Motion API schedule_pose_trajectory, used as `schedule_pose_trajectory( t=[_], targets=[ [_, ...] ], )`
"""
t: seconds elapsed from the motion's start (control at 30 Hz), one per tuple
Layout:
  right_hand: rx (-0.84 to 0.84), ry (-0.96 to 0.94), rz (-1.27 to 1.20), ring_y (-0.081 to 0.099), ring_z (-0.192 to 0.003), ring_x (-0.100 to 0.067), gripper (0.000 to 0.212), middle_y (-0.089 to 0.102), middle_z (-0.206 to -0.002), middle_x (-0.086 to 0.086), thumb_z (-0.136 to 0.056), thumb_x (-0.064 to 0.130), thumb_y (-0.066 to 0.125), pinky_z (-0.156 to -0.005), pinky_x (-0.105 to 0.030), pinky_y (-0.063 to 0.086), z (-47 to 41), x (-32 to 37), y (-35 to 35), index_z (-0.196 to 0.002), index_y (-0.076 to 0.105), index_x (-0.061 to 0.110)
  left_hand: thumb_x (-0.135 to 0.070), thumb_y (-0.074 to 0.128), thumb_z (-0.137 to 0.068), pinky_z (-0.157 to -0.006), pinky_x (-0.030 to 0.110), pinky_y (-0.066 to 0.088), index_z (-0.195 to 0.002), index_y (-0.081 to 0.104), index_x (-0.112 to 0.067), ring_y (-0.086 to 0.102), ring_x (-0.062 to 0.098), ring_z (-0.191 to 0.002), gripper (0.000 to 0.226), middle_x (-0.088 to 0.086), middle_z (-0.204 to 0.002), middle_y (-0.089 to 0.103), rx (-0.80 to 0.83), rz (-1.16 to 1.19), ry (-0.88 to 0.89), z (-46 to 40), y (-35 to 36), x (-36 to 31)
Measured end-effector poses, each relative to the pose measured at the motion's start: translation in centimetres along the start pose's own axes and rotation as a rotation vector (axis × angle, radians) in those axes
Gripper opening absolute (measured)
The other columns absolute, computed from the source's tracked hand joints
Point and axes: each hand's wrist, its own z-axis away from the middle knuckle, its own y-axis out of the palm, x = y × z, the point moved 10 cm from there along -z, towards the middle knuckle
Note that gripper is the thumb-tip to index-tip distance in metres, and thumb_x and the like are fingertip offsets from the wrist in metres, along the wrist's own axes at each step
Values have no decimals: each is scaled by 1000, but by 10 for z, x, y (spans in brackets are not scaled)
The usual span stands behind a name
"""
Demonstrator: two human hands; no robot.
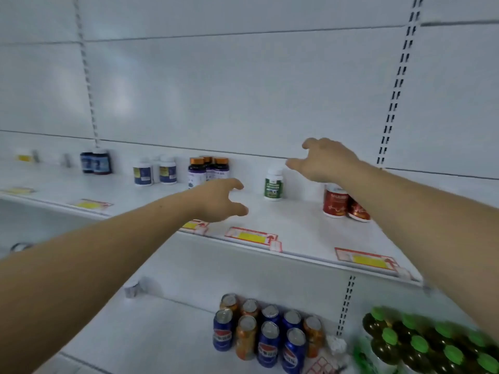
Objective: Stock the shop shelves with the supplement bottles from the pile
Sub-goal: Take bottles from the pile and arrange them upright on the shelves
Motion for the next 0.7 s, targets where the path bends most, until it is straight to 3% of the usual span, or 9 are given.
schedule_pose_trajectory(
  t=[0.2,0.4,0.57,0.7],
  targets=[
    [83,-169,-45,38,-132,-31,75,39,-148,-8,-86,67,45,-105,-41,36,-18,181,35,-144,36,19,-46,58,-88,-97,27,31,-142,34,-30,41,19,-130,61,-4,-150,34,-51,-31,-117,65,-70,153],
    [118,-438,-218,44,-125,-27,66,47,-141,-5,-87,61,48,-93,-36,40,-2,425,77,-139,42,20,-45,61,-87,-100,30,33,-141,36,-29,40,20,-129,61,-2,-150,34,-57,-61,-301,143,-127,324],
    [259,-689,-342,40,-131,-24,68,39,-149,-2,-90,61,47,-98,-34,34,41,613,126,-144,38,21,-44,61,-86,-95,29,38,-140,37,-29,49,21,-120,61,1,-145,41,-9,-42,-503,213,-127,465],
    [428,-814,-372,41,-131,-27,68,37,-150,-6,-91,59,48,-101,-36,37,76,719,197,-145,36,21,-41,62,-86,-95,29,38,-139,40,-23,48,21,-121,60,4,-142,44,76,48,-630,247,-92,566]
  ],
)
